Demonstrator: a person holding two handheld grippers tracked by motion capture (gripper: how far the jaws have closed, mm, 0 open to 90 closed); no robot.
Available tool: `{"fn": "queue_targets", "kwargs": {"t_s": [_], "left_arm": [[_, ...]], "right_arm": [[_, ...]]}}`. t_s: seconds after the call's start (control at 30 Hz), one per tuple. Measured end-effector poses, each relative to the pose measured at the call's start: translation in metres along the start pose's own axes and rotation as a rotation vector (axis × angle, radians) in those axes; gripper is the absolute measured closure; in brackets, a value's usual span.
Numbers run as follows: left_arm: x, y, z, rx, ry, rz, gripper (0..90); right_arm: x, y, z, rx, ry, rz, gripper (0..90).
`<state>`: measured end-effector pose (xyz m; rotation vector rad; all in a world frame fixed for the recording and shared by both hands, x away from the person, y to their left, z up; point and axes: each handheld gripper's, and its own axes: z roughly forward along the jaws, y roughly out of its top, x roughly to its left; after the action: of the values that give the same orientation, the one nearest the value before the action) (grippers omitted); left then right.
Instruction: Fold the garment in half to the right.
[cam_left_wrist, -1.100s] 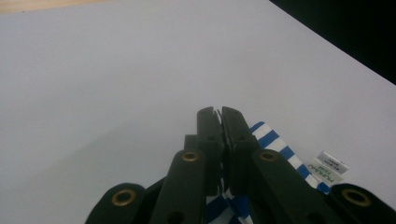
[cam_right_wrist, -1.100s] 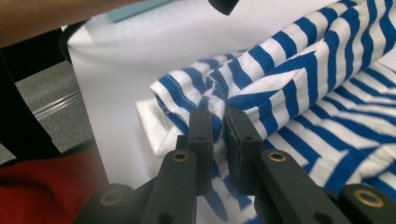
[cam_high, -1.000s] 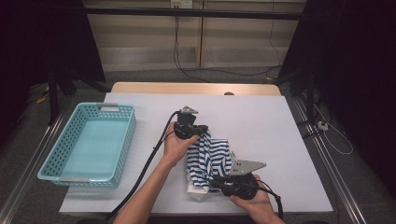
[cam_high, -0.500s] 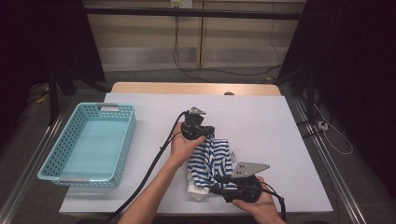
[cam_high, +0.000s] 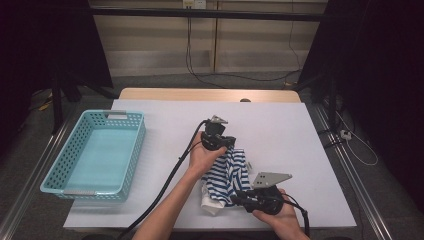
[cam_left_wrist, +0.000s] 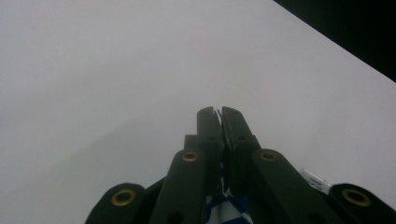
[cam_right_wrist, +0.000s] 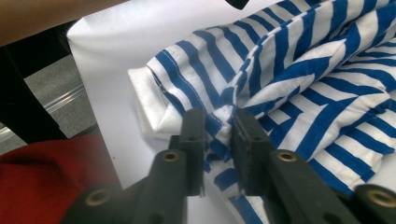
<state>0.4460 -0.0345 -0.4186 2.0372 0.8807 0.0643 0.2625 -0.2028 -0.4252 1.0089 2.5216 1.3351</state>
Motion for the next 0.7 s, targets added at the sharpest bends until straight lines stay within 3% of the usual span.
{"fn": "queue_targets", "kwargs": {"t_s": [0.3, 0.4, 0.53, 0.6, 0.7], "left_arm": [[0.005, 0.002, 0.001, 0.004, -0.003, -0.04, 87.1], [0.003, 0.004, 0.003, 0.006, 0.002, -0.021, 87.0], [-0.001, 0.003, 0.01, 0.016, 0.019, -0.038, 87.0], [-0.004, 0.003, 0.012, 0.019, 0.013, -0.012, 86.9], [-0.004, 0.002, 0.016, 0.026, 0.005, -0.015, 86.9]], "right_arm": [[-0.001, -0.003, -0.01, -0.021, -0.019, 0.001, 85.8], [-0.001, -0.005, -0.015, -0.018, -0.027, -0.004, 85.9], [-0.004, -0.01, -0.017, -0.003, -0.039, 0.012, 86.0], [-0.004, -0.012, -0.018, 0.008, -0.038, 0.009, 86.0], [-0.005, -0.016, -0.017, 0.023, -0.032, 0.006, 86.0]]}}
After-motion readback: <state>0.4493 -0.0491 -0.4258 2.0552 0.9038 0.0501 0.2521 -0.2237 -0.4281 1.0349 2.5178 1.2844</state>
